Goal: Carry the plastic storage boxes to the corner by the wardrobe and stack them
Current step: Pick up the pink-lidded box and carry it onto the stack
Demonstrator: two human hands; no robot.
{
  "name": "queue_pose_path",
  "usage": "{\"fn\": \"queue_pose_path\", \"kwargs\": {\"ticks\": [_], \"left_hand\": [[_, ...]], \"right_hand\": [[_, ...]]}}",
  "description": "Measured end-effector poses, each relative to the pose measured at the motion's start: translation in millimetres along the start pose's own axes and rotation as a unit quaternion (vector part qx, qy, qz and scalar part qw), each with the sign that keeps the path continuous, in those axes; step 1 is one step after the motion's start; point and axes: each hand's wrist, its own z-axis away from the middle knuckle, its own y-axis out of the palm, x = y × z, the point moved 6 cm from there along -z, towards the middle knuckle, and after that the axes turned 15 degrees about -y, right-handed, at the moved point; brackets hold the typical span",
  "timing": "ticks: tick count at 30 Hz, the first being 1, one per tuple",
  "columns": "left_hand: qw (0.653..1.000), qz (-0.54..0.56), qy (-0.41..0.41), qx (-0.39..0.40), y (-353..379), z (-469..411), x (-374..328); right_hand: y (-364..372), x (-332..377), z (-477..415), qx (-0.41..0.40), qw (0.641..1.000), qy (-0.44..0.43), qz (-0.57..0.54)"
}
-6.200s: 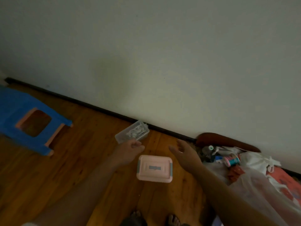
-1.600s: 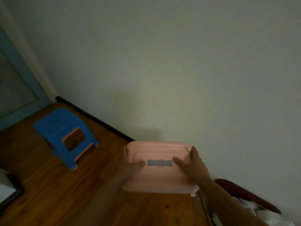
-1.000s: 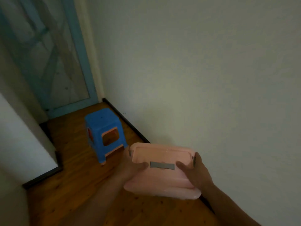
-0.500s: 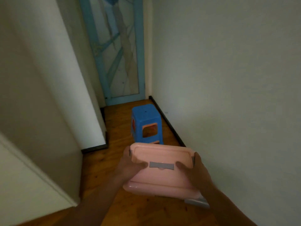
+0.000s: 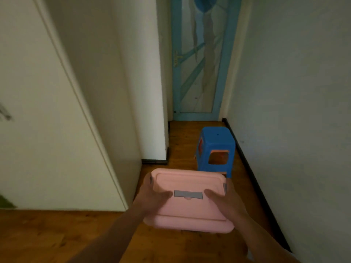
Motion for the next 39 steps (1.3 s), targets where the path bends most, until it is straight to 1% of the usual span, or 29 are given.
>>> {"fn": "queue_pose_path", "kwargs": {"ticks": [4,10,13,19,24,28,35,39], "left_hand": [[0.998,0.004,-0.025,-0.062,-55.9,-3.9,28.9],[0.991,0.011,-0.059,-0.119,-138.1,-8.6,78.6],[0.987,0.035,-0.071,-0.141,-185.0,-13.5,107.6],[0.982,0.068,-0.076,-0.161,-258.5,-23.1,145.9],[0.973,0.091,-0.096,-0.188,-321.8,-26.5,188.3],[0.967,0.092,-0.105,-0.212,-358.4,-26.5,212.1],[0.951,0.139,-0.128,-0.246,-403.2,-21.3,248.5],[0.936,0.154,-0.149,-0.279,-428.5,-18.5,269.4]], "right_hand": [[52.4,34.0,-9.0,0.047,0.998,-0.023,0.024],[142.1,78.5,-13.9,0.105,0.992,-0.042,0.047],[191.3,104.5,-13.7,0.125,0.989,-0.057,0.057],[267.8,146.4,-10.9,0.157,0.982,-0.081,0.06],[336.3,186.3,-3.0,0.184,0.975,-0.109,0.061],[377.1,209.9,0.6,0.204,0.969,-0.125,0.066],[438.9,236.3,0.4,0.251,0.954,-0.152,0.062],[485.3,249.7,-9.0,0.294,0.937,-0.171,0.077]]}}
